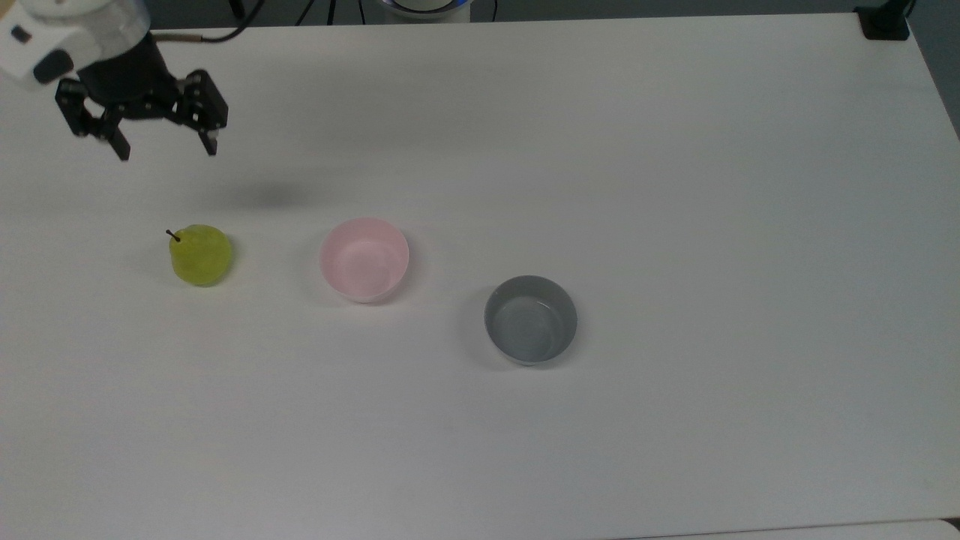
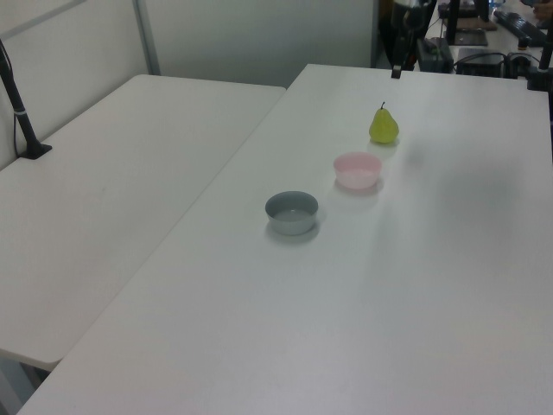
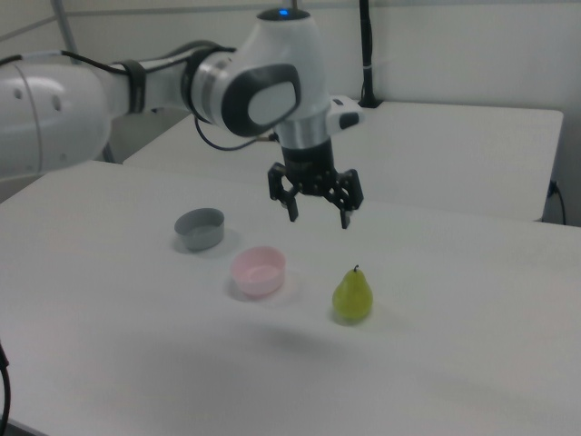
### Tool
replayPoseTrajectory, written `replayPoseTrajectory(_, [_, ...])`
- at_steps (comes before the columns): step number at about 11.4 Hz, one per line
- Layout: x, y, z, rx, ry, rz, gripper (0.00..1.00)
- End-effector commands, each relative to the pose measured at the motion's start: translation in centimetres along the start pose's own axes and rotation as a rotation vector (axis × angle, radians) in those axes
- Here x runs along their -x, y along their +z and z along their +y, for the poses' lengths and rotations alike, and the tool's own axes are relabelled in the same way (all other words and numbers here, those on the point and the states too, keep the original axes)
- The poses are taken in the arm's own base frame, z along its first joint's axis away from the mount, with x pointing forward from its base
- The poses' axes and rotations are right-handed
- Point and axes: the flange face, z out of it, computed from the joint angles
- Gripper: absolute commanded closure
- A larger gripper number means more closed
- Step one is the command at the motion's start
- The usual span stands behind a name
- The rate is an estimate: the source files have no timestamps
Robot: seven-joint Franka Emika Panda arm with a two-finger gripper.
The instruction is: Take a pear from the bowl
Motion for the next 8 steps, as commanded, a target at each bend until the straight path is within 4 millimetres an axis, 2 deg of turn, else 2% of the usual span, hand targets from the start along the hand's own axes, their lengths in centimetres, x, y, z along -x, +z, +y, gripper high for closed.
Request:
replayPoseTrajectory(1, [3.3,-7.2,-3.0,0.0,0.105,-0.031,0.0])
replayPoseTrajectory(3, [5.1,-11.3,-5.9,-0.025,0.173,-0.064,0.0])
replayPoseTrajectory(5, [6.5,-14.0,-8.4,-0.037,0.245,-0.09,0.0])
replayPoseTrajectory(7, [6.6,-14.6,-10.7,-0.046,0.218,-0.108,0.0])
replayPoseTrajectory(8, [6.2,-14.7,-12.5,-0.045,0.179,-0.1,0.0])
